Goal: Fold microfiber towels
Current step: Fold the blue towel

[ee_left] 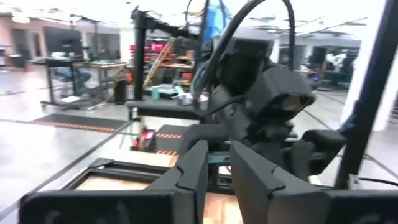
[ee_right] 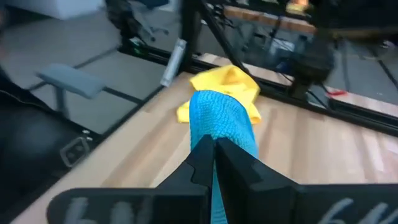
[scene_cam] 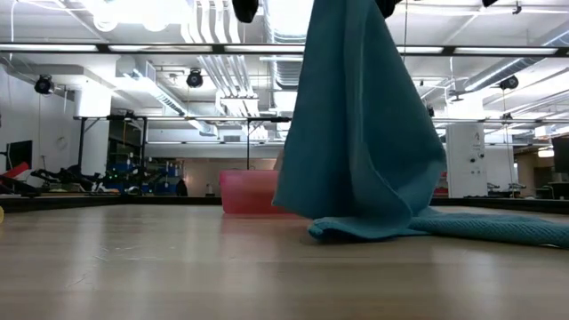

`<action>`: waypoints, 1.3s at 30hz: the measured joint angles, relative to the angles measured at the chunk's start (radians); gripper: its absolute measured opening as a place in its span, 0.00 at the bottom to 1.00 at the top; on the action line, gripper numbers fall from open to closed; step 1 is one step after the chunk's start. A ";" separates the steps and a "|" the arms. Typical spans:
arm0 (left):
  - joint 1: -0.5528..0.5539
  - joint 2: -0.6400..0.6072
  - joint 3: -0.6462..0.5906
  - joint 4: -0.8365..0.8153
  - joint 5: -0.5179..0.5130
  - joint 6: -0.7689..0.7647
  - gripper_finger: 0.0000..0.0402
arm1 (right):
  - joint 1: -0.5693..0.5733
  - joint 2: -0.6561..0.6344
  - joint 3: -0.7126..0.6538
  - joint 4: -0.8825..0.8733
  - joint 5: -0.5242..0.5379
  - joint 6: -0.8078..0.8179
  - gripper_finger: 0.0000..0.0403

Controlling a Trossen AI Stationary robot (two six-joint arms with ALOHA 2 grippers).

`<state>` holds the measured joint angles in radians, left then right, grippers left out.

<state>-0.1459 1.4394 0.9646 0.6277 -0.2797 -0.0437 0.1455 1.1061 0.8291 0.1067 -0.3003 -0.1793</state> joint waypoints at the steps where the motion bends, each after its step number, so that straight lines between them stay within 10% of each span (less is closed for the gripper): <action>1: 0.000 0.000 -0.001 -0.001 -0.018 0.000 0.15 | -0.006 0.000 -0.006 0.017 -0.032 0.005 0.02; 21: 0.002 0.000 -0.004 0.038 -0.148 0.057 0.34 | -0.071 -0.014 -0.053 0.103 -0.179 0.052 0.02; 39: -0.069 0.062 -0.040 -0.227 -0.001 -0.023 0.60 | -0.056 -0.009 -0.054 0.177 -0.158 0.130 0.02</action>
<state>-0.2153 1.5009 0.9245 0.4008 -0.2810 -0.0666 0.0898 1.0973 0.7753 0.2837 -0.4581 -0.0489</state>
